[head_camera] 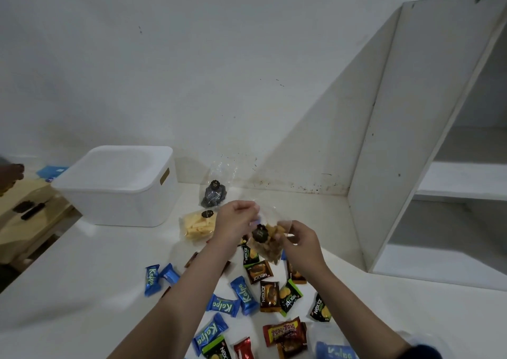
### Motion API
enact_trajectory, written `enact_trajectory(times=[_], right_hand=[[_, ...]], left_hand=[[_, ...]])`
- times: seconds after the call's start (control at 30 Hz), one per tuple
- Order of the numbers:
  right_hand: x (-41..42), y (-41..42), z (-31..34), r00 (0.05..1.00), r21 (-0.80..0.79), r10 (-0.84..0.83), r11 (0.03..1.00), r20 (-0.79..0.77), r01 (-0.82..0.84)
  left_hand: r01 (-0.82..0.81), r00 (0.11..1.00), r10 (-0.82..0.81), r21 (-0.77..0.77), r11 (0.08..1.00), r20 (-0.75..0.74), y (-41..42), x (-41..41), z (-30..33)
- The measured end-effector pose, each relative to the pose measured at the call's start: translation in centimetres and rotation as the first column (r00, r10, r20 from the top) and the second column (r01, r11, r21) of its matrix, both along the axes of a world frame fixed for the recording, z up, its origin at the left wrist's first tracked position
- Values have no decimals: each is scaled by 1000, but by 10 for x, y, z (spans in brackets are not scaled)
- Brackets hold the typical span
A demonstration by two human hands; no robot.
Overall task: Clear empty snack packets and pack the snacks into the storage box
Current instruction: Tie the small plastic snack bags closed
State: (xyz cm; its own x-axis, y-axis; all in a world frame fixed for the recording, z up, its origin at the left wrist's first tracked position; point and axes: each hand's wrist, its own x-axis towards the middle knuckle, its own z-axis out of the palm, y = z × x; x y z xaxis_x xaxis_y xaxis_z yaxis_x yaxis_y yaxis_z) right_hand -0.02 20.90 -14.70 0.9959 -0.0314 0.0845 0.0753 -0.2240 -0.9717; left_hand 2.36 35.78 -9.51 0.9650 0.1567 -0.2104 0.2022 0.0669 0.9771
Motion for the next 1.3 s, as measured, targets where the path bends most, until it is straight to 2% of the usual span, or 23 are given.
enact_trajectory(times=[0.07,0.1,0.2,0.27,0.4,0.47,0.57,0.8,1.0,1.1,1.3], right_hand=[[7,-3,-4,999,68,-15,997,-47,18],[11,-5,-6,997,100,-24,994,-75,31],[25,-10,-16,983,190,-38,979,-177,72],[35,-13,-24,970,214,-67,970,-234,118],[57,-24,-43,925,247,-198,926,-326,285],[67,-34,-53,915,244,-213,920,-343,306],[82,-53,-64,906,192,-227,931,-357,309],[113,-104,-98,866,3,-290,948,-406,319],[121,-119,-108,821,-74,-323,942,-471,328],[120,-116,-113,812,-70,-313,944,-493,322],[105,-97,-110,861,-152,-343,939,-375,308]], left_hand=[[-52,999,50,238,970,15,8,3,-15],[-11,1000,17,287,958,-17,12,4,-25],[272,955,-233,234,933,-182,19,7,-50],[367,924,-336,172,914,-185,16,13,-64],[304,945,-247,297,905,-214,-3,39,-89],[278,950,-206,338,899,-233,-18,51,-102],[275,951,-185,408,870,-246,-43,73,-120],[423,894,-305,388,819,-329,-109,103,-154],[497,853,-354,389,776,-383,-142,110,-176],[483,850,-331,358,799,-410,-142,110,-178],[424,873,-300,295,856,-385,-114,102,-171]])
